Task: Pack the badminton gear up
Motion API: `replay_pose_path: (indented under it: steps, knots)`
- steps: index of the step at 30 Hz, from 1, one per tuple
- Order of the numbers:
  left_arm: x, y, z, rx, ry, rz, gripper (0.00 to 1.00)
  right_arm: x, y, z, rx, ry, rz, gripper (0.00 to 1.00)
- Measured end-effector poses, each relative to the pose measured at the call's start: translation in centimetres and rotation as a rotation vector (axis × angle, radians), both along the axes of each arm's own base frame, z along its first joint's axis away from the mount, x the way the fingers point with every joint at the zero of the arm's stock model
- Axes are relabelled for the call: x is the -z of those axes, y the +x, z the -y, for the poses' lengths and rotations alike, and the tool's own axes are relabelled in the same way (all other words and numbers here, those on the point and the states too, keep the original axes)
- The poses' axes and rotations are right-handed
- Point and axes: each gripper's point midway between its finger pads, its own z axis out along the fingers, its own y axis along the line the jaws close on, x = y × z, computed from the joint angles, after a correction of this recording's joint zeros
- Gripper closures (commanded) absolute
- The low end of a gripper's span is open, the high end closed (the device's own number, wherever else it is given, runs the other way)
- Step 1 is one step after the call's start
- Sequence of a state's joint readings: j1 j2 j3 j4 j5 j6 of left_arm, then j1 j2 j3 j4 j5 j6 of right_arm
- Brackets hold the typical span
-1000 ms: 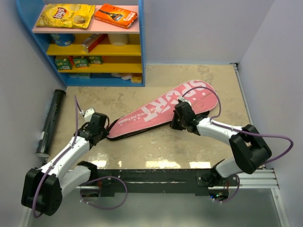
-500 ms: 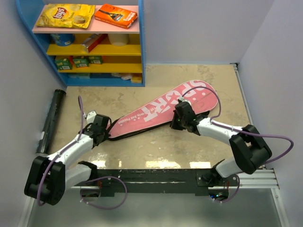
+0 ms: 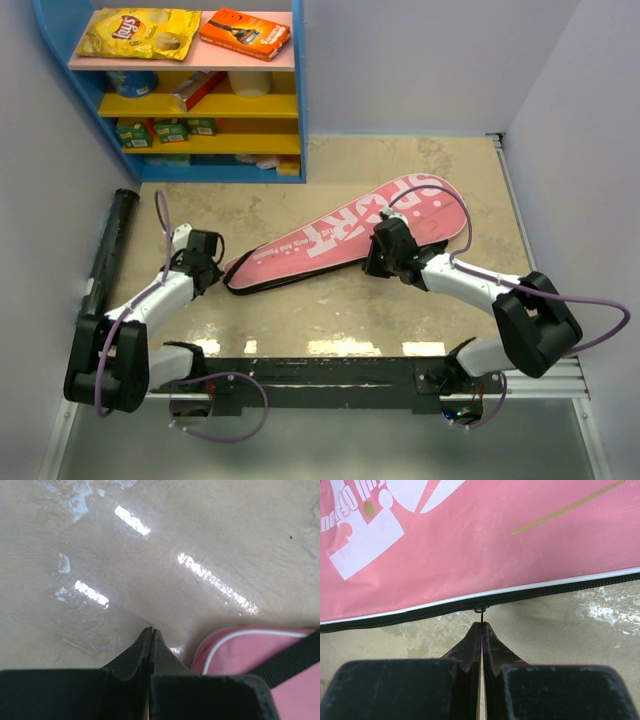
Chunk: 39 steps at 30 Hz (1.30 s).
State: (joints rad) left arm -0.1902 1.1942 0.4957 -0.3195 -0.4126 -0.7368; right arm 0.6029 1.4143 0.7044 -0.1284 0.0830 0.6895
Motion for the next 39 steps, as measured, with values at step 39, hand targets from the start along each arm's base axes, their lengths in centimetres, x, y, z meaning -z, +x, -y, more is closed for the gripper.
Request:
replay_pose_path:
  steps: [39]
  knots:
    - [0.7, 3.1, 13.7, 0.440, -0.423, 0.189, 1.00, 3.1, -3.3, -6.3, -0.086, 0.006, -0.071, 1.00]
